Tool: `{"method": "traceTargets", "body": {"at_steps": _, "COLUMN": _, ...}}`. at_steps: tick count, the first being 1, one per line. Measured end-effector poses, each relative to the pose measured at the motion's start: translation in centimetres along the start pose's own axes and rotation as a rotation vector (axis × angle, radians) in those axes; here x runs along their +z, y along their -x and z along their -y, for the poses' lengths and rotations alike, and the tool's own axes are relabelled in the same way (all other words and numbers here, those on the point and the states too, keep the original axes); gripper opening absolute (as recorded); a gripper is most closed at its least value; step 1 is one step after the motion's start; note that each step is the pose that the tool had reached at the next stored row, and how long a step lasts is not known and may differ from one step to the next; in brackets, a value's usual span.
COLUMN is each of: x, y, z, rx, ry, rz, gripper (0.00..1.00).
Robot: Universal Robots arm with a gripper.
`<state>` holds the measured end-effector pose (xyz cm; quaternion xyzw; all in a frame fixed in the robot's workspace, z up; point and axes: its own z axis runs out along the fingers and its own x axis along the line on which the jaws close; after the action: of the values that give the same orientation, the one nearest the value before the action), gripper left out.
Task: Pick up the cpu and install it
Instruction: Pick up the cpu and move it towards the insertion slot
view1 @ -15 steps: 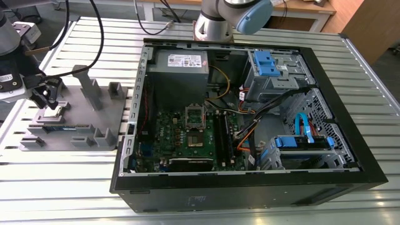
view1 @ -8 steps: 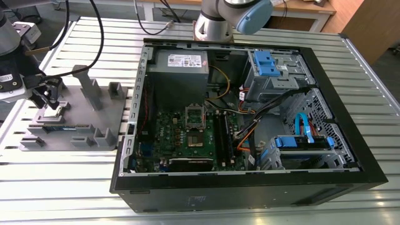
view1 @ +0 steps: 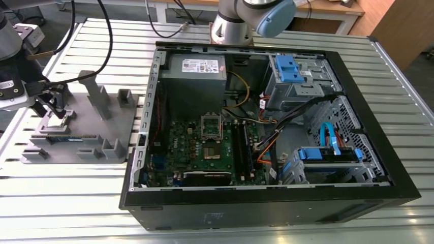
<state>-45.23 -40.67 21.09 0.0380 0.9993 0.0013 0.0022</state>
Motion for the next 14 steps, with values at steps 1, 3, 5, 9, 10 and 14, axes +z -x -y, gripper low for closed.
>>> {"method": "traceTargets", "body": {"at_steps": 1, "x": 0.00, "y": 0.00, "z": 0.00, "rx": 0.000, "ry": 0.0000, "rz": 0.0000, "gripper": 0.49}}
{"method": "traceTargets", "body": {"at_steps": 3, "x": 0.00, "y": 0.00, "z": 0.00, "rx": 0.000, "ry": -0.0001, "rz": 0.0000, "gripper": 0.50}}
{"method": "traceTargets", "body": {"at_steps": 5, "x": 0.00, "y": 0.00, "z": 0.00, "rx": 0.000, "ry": -0.0001, "rz": 0.0000, "gripper": 0.56}}
{"method": "traceTargets", "body": {"at_steps": 9, "x": 0.03, "y": 0.00, "z": 0.00, "rx": -0.002, "ry": -0.0001, "rz": 0.0000, "gripper": 0.56}}
{"method": "traceTargets", "body": {"at_steps": 10, "x": 0.08, "y": 0.00, "z": 0.00, "rx": -0.006, "ry": 0.0001, "rz": 0.0002, "gripper": 0.56}}
{"method": "traceTargets", "body": {"at_steps": 14, "x": 0.32, "y": 0.00, "z": -0.01, "rx": -0.046, "ry": 0.0001, "rz": 0.0000, "gripper": 0.56}}
